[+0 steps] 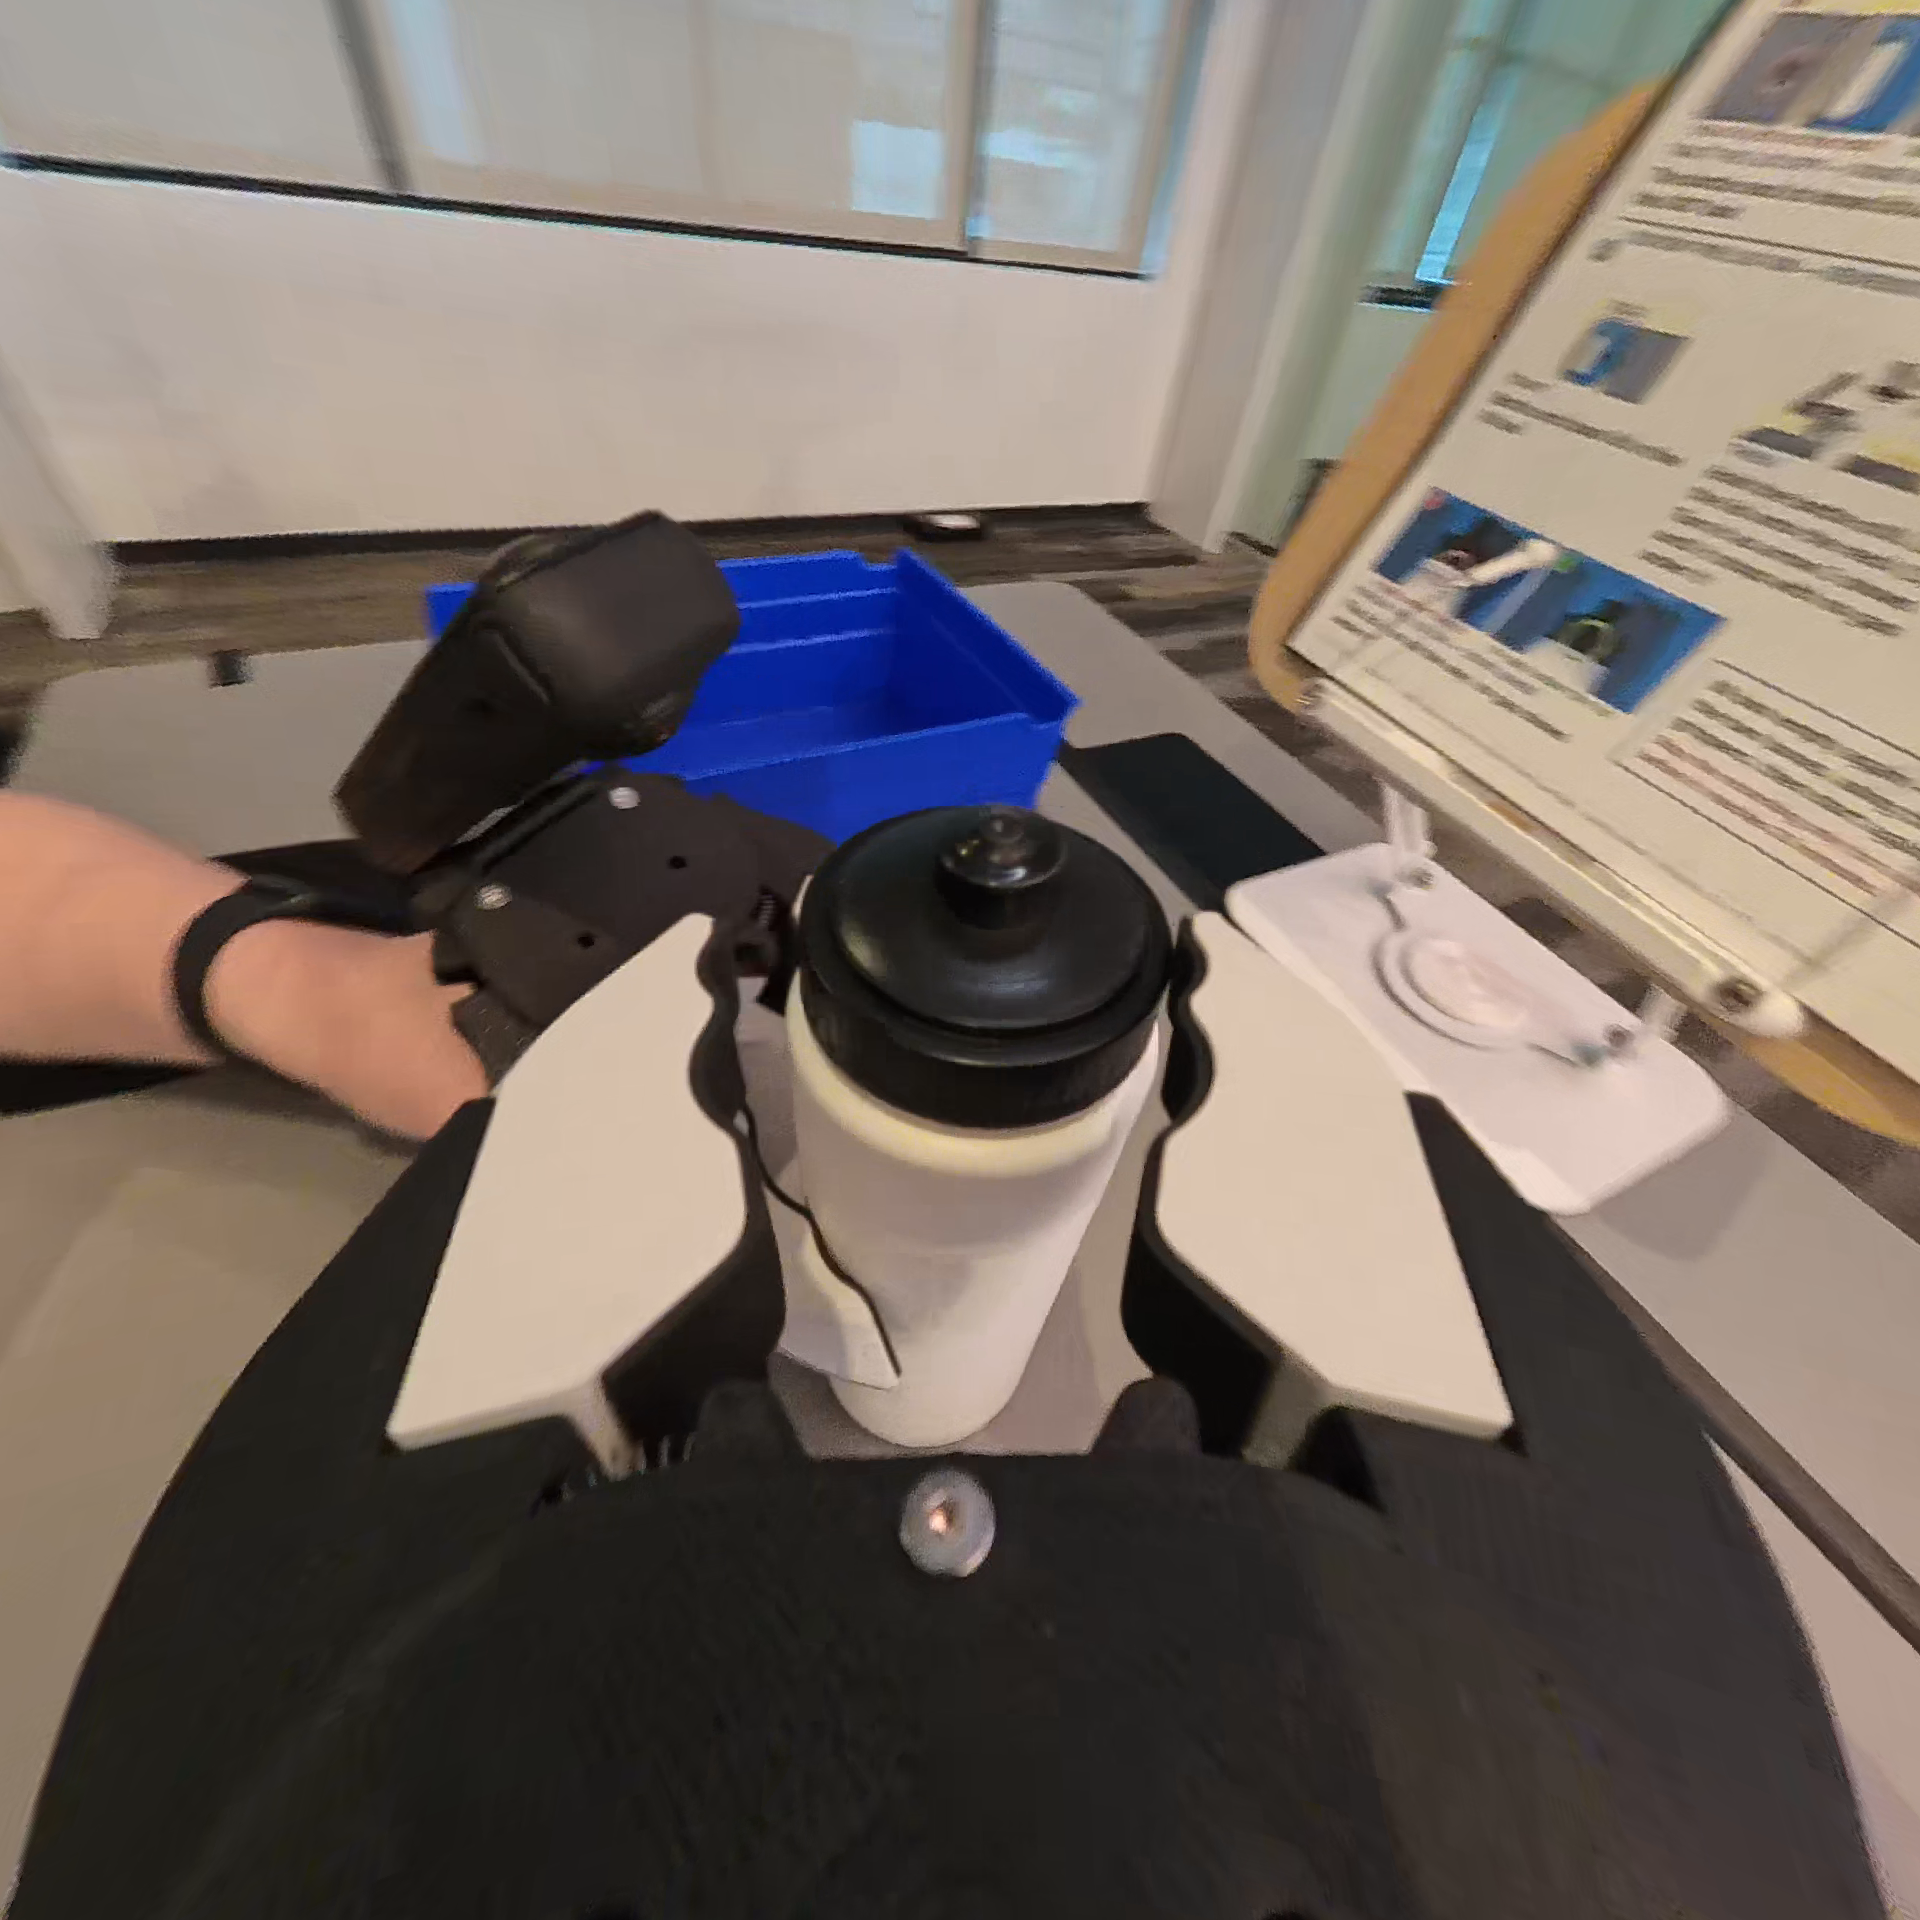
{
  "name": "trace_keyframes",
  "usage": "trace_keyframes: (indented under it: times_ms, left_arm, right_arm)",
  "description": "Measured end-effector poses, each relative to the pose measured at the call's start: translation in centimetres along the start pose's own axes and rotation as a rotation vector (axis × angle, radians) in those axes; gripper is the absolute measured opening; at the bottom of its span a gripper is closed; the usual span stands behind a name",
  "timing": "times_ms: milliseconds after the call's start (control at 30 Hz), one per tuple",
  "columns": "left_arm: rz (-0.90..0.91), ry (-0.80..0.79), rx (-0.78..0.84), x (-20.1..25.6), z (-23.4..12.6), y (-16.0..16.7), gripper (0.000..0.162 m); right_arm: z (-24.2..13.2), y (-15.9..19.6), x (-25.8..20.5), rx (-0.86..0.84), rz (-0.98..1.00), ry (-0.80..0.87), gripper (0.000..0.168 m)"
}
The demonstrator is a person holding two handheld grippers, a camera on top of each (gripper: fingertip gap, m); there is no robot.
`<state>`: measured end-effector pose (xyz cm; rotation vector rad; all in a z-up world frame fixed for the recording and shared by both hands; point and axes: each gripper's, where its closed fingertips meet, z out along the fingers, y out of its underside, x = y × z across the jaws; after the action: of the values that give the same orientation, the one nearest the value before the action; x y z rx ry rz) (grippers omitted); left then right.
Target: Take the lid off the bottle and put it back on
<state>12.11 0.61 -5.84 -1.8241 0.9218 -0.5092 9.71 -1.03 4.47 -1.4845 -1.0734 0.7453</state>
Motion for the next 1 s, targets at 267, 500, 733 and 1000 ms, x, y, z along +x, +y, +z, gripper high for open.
trace_keyframes:
  times_ms: [267,500,733,1000]
  left_arm:
    - [0.058,0.178,0.032,3.1,0.2,-0.3,0.086]
    - [0.004,0.131,0.027,2.2,0.1,-0.3,0.086]
    - [-0.016,-0.017,-0.011,0.1,-0.1,0.2,0.086]
    - [0.022,0.103,0.007,1.1,-0.2,0.1,0.086]
  right_arm:
    - [-1.6,0.8,-0.7,0.028,-0.078,-0.234,0.073]
    - [-0.5,0.6,-0.1,0.014,-0.024,-0.113,0.074]
    - [0.6,0.5,0.9,0.014,0.05,0.286,0.073]
    - [-0.3,-0.7,0.1,0.049,0.089,-0.024,0.083]
